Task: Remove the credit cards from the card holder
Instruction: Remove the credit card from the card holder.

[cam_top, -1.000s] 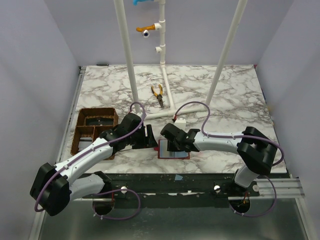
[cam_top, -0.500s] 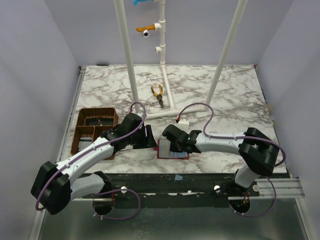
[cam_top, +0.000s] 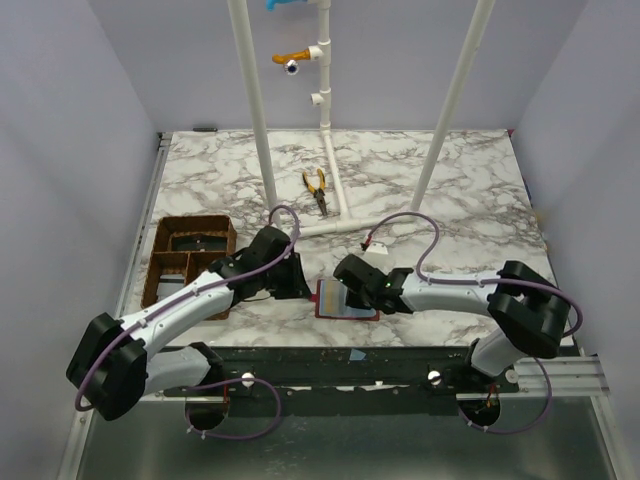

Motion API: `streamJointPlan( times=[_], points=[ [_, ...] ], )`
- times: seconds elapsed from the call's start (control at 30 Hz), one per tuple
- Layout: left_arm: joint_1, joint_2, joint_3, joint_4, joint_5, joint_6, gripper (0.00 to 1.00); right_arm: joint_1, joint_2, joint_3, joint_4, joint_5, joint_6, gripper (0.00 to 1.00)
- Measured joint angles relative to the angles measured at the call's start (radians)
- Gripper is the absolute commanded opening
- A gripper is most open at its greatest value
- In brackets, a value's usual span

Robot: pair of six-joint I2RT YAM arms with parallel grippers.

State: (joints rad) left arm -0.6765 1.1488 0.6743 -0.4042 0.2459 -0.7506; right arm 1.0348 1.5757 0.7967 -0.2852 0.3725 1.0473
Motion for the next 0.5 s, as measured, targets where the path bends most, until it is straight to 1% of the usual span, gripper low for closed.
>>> streamJointPlan(
  times=[0.1, 0.2, 0.5],
  points=[
    [-0.016, 0.018, 0.009, 0.005, 0.004, 0.001, 0.05, -0.002, -0.014, -0.027, 0.037, -0.012, 0.0, 0.0],
    [-0.038, 0.045, 0.027, 0.013, 0.006, 0.002, 0.01, -0.011, -0.029, -0.056, 0.079, -0.034, 0.0, 0.01],
    [-0.069, 0.159, 0.046, 0.076, 0.005, -0.002, 0.0, -0.036, -0.057, -0.111, 0.156, -0.084, 0.002, 0.01]
  ],
)
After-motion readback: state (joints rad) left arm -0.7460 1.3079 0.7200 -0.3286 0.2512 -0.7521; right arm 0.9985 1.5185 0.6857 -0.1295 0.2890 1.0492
